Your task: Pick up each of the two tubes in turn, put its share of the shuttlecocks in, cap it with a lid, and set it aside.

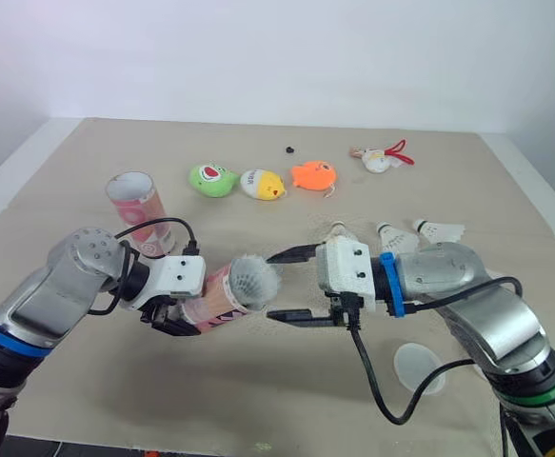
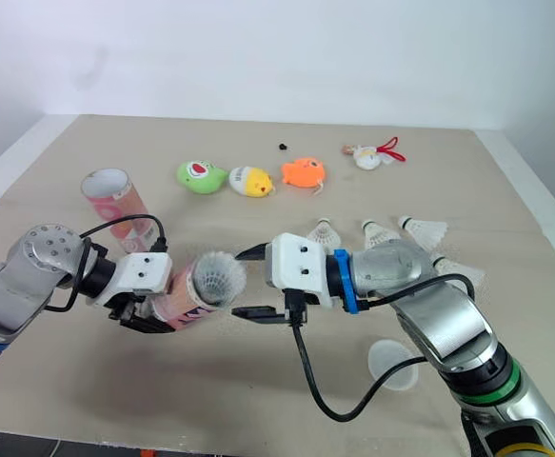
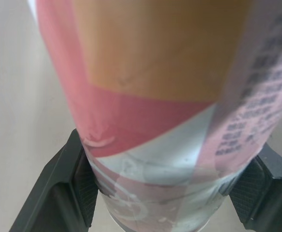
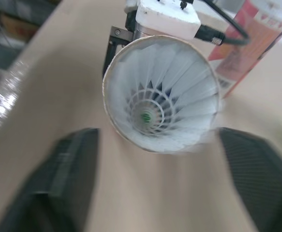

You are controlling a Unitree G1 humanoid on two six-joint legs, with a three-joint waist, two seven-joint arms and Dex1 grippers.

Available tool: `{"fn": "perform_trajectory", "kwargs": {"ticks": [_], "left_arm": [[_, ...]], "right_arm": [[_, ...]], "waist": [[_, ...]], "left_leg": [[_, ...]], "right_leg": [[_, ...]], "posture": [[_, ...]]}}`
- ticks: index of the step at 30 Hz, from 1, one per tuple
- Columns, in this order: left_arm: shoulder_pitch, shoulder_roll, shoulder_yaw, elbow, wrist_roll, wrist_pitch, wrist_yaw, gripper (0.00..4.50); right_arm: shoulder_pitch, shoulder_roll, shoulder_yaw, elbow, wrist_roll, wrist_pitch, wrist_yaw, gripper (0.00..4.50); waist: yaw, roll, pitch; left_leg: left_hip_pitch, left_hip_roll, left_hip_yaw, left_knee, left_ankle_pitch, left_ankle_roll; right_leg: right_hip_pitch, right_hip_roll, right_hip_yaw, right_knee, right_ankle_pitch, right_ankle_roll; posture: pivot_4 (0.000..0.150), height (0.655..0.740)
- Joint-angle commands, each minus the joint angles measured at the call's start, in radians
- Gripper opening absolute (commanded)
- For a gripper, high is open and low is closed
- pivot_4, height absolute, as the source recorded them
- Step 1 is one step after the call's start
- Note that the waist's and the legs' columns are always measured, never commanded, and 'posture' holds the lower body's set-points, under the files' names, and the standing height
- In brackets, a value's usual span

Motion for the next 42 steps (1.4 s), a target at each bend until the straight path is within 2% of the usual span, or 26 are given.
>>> {"fn": "perform_trajectory", "kwargs": {"ticks": [1,5,7,9,12,15,21,42], "left_arm": [[0.027,-0.012,-0.047,-0.003,-0.006,0.008,-0.004,2.94],[0.042,-0.015,-0.048,0.014,0.0,-0.013,0.001,2.94],[0.055,-0.016,-0.047,0.028,0.005,-0.031,0.005,2.94],[0.066,-0.016,-0.043,0.038,0.009,-0.047,0.007,2.94],[0.08,-0.013,-0.036,0.045,0.011,-0.06,0.011,2.94],[0.084,-0.014,-0.035,0.046,0.011,-0.063,0.014,2.94],[0.078,-0.009,-0.033,0.027,0.004,-0.042,0.012,2.94],[0.058,0.006,-0.023,-0.016,-0.012,0.021,0.01,2.94]], "right_arm": [[0.04,-0.04,-0.148,-0.019,0.134,0.082,0.011,4.28],[0.164,-0.066,-0.338,-0.052,0.329,0.177,-0.021,4.28],[0.214,-0.056,-0.38,-0.061,0.35,0.197,-0.073,4.28],[0.267,-0.03,-0.38,-0.066,0.311,0.203,-0.162,4.28],[0.339,0.074,-0.289,-0.048,0.158,0.225,-0.408,4.28],[0.353,0.127,-0.213,-0.032,0.055,0.252,-0.533,4.28],[0.282,0.231,-0.175,0.054,-0.051,0.284,-0.679,4.28],[0.074,0.382,-0.109,0.351,-0.27,0.245,-0.773,4.28]], "waist": [[0.005,0.0,0.0],[0.004,0.0,0.0],[0.004,0.001,-0.001],[0.004,0.001,-0.001],[0.003,0.0,-0.005],[0.001,0.004,-0.005],[0.0,0.005,-0.005],[-0.006,0.005,-0.005]], "left_leg": [[0.0,0.0,0.0,0.0,0.0,0.0],[0.0,0.0,0.0,0.0,-0.001,0.001],[0.001,0.0,-0.001,0.0,-0.001,0.001],[0.001,0.0,-0.001,0.0,0.0,0.001],[0.003,0.0,-0.001,0.0,0.0,0.001],[0.002,0.0,0.0,0.0,0.001,0.0],[0.003,0.0,0.003,0.001,0.001,0.001],[0.001,-0.001,0.003,-0.001,0.001,0.001]], "right_leg": [[0.0,0.0,0.0,0.0,0.0,0.0],[0.001,-0.001,0.0,0.0,-0.001,0.0],[0.001,0.0,0.0,0.0,-0.001,0.0],[0.002,0.0,0.0,0.0,0.0,0.0],[0.003,0.001,0.0,0.0,-0.001,0.002],[0.001,0.002,0.001,0.0,-0.002,0.003],[0.0,0.002,0.004,0.0,-0.001,0.003],[-0.002,0.002,0.004,0.0,0.001,0.002]], "posture": [[0.15,0.74],[0.15,0.74],[0.15,0.74],[0.15,0.74],[0.15,0.74],[0.15,0.74],[0.15,0.74],[0.15,0.74]]}}
